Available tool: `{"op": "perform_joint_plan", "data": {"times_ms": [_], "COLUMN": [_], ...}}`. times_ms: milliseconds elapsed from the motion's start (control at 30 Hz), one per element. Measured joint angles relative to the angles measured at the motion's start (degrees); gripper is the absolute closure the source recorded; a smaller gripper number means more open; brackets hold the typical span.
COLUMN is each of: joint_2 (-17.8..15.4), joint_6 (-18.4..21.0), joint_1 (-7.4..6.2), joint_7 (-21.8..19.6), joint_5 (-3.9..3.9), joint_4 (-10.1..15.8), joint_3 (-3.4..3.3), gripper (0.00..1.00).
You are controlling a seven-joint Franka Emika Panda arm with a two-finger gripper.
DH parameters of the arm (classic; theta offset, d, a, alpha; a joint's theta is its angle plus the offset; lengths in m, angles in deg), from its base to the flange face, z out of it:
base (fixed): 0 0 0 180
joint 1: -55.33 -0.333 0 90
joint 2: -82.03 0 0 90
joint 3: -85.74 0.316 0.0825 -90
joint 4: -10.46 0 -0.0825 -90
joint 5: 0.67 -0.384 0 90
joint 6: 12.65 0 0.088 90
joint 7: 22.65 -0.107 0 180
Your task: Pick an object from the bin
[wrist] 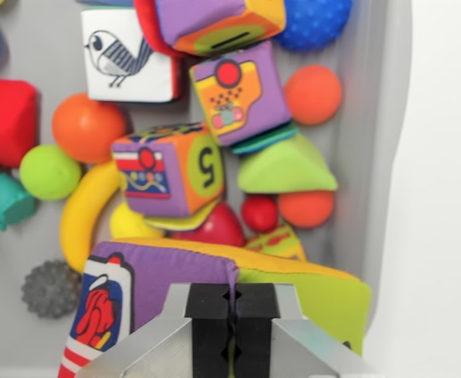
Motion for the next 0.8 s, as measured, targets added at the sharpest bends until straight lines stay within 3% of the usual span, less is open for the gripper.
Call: {"op": "perform_joint_plan", "data": {"times_ms": [567, 800], "joint_2": [-0.5, -0.5], "joint_6": [6.8, 8.4], "joint_1": [0.0, 0.0], "joint_7": [0.0, 0.0], "joint_5": [0.01, 0.01], "joint_4": [-6.3, -7.8], "joint_3": [-0.02, -0.03], "gripper": [1.0, 1.0]}}
